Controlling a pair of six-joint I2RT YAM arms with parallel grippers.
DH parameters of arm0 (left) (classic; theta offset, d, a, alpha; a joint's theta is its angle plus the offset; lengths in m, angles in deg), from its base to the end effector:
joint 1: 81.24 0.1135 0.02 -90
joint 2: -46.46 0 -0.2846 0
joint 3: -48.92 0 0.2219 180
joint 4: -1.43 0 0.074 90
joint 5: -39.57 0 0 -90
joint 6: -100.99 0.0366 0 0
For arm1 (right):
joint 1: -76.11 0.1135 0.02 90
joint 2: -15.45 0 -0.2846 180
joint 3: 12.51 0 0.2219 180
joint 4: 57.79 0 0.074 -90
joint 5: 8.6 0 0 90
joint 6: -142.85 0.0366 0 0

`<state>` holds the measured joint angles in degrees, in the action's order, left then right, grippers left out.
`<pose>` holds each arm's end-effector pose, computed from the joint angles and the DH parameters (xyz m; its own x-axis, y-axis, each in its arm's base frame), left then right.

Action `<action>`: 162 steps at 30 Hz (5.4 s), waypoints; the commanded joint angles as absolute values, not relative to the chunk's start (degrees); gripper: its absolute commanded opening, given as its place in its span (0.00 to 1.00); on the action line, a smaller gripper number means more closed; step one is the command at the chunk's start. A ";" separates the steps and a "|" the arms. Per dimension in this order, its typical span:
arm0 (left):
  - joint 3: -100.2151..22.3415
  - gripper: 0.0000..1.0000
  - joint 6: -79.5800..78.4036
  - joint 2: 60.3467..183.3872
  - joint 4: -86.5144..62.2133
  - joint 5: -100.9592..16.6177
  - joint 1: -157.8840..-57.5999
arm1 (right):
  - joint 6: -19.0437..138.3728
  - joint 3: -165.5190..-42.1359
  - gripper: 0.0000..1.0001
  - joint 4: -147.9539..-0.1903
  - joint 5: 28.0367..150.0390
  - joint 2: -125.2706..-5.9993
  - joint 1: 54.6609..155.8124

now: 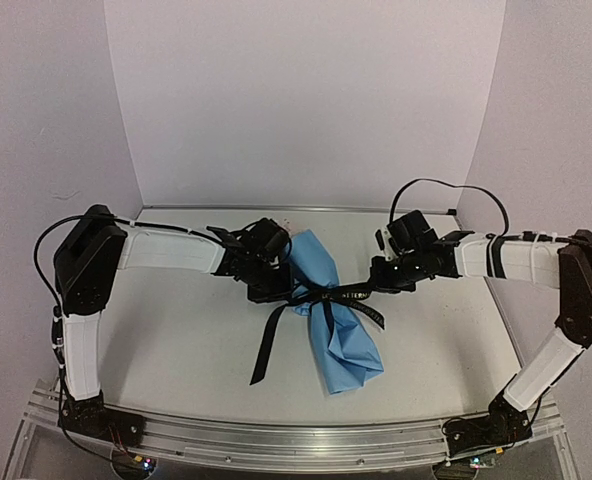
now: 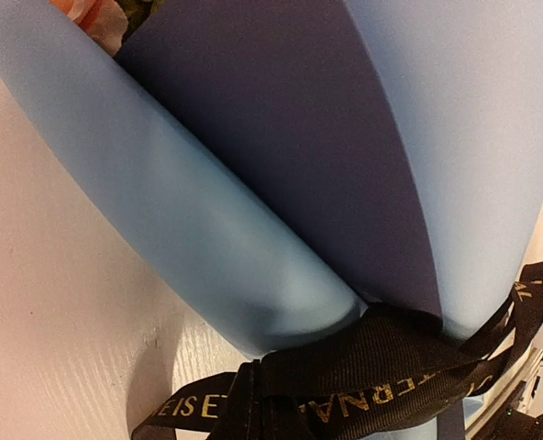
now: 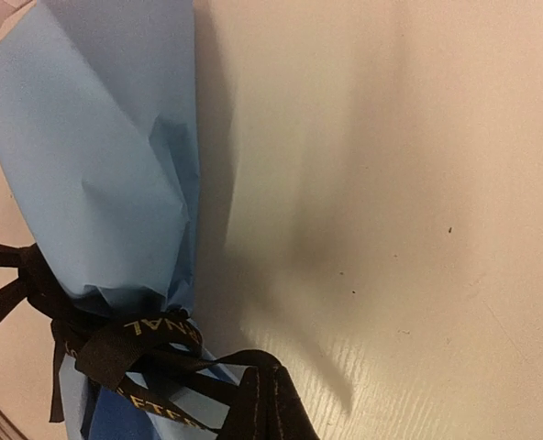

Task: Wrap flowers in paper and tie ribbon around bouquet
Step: Tie the half-tied ribbon around the folded bouquet, then adjust the folded bouquet at the center of the board, then tie the half-tied ribbon around the folded bouquet.

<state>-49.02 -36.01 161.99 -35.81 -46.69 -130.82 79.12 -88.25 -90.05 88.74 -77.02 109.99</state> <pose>0.2691 -0.3197 0.2129 -0.9349 -0.0278 -0.3538 0.1471 0.8769 -0.4576 0.2607 0.1807 0.2507 -0.8373 -0.0335 -0.5457 -0.2809 0.8826 0.3769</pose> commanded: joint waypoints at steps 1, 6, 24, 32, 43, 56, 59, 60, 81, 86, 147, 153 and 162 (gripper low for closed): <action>-47.72 0.00 -36.89 157.40 -33.84 -48.06 -130.37 | 80.45 -87.01 0.00 -91.05 82.75 -74.59 110.47; -46.17 0.00 -37.25 156.41 -33.36 -48.17 -130.29 | 81.64 -85.95 0.00 -90.94 79.26 -73.78 110.81; -42.23 0.00 -38.14 153.74 -32.63 -48.73 -130.11 | 86.27 -82.99 0.00 -90.36 71.03 -72.38 113.60; -40.95 0.00 -38.35 152.94 -31.79 -48.51 -130.10 | 87.29 -83.19 0.00 -89.38 72.98 -73.76 116.20; -41.27 0.00 -37.09 152.88 -31.24 -47.72 -129.95 | 96.41 -83.66 0.00 -86.86 75.97 -77.41 123.79; -40.64 0.00 -35.15 152.26 -30.60 -45.49 -129.15 | 102.11 -84.24 0.00 -86.38 76.58 -79.43 126.95; -39.68 0.00 -35.15 151.46 -30.38 -45.60 -128.85 | 104.54 -85.95 0.00 -86.57 76.72 -80.50 130.08; -39.29 0.00 -35.08 151.15 -30.30 -45.60 -128.73 | 105.53 -86.58 0.00 -86.52 76.84 -80.87 130.95; -36.33 0.00 -33.47 148.02 -30.06 -44.61 -127.56 | 95.61 -89.06 0.45 -94.36 71.18 -75.05 133.72; -36.86 0.00 -33.31 148.47 -30.28 -44.42 -127.56 | 85.57 -90.54 0.49 -95.46 71.86 -75.01 133.09; -31.66 0.00 -34.24 144.25 -31.21 -44.98 -126.96 | 86.97 -89.62 0.00 -96.86 72.62 -77.64 123.30; -31.29 0.00 -34.36 143.69 -31.03 -45.23 -126.92 | 92.03 -88.78 0.00 -98.76 70.35 -77.26 123.28; -31.41 0.00 -34.26 143.94 -30.66 -44.94 -126.59 | 99.91 -86.65 0.00 -98.94 69.57 -75.71 125.13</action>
